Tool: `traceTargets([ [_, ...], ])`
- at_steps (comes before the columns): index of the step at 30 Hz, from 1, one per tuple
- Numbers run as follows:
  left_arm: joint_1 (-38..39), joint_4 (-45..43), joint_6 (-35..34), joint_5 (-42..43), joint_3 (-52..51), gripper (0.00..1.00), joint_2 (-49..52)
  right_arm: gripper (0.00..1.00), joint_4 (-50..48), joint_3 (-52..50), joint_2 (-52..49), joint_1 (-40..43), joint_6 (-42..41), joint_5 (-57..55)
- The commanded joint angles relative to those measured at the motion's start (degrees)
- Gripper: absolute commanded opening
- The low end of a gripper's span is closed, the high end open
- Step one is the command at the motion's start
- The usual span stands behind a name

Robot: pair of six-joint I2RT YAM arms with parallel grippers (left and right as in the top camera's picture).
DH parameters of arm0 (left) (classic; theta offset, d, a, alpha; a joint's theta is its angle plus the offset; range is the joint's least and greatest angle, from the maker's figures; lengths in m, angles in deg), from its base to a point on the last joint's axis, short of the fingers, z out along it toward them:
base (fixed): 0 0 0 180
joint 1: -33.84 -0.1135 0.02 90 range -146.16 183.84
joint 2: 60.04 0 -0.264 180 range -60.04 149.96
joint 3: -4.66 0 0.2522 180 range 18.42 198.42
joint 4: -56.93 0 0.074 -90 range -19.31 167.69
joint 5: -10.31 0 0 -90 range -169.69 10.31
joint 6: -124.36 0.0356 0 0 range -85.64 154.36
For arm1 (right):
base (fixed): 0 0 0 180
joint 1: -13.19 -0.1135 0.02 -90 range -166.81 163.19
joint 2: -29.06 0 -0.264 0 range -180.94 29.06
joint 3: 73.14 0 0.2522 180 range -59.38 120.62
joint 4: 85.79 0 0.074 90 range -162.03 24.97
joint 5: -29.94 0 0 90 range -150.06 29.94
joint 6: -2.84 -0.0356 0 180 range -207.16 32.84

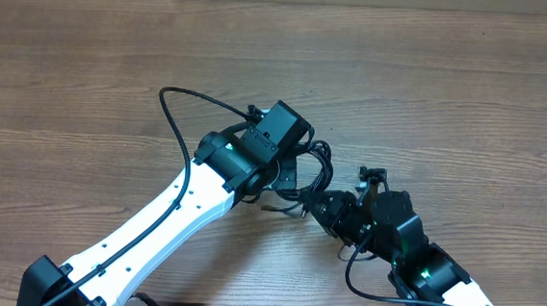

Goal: Untangle cables
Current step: 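Move the right gripper toward the hanging cable under the left gripper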

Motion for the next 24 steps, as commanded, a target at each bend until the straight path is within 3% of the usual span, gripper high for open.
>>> traceTargets([
  [1,0.3,0.4,3.1,-1.4,0.5,0.04,0.1,0.04,-6.0,1.4,0.4,-0.2,-0.6,2.9],
  [13,0.3,1.5,5.8,-10.3,0.5,0.04,0.1,0.04,-11.0,1.4,0.4,-0.1,-9.6,12.4],
  [18,0.2,1.8,4.8,-16.3,0.5,0.04,0.1,0.05,-4.7,1.4,0.4,-0.1,-10.8,11.8],
  [19,0.0,1.7,3.8,-17.5,0.5,0.04,0.1,0.09,-1.1,1.4,0.4,-0.1,-10.4,10.5],
  [22,-0.9,1.4,1.1,-18.3,0.5,0.04,0.1,0.54,4.3,1.4,0.4,-0.1,-4.3,8.2],
  [24,-1.0,1.4,-0.5,-17.2,0.5,0.04,0.1,0.6,5.4,1.4,0.4,-0.1,-1.6,7.9],
])
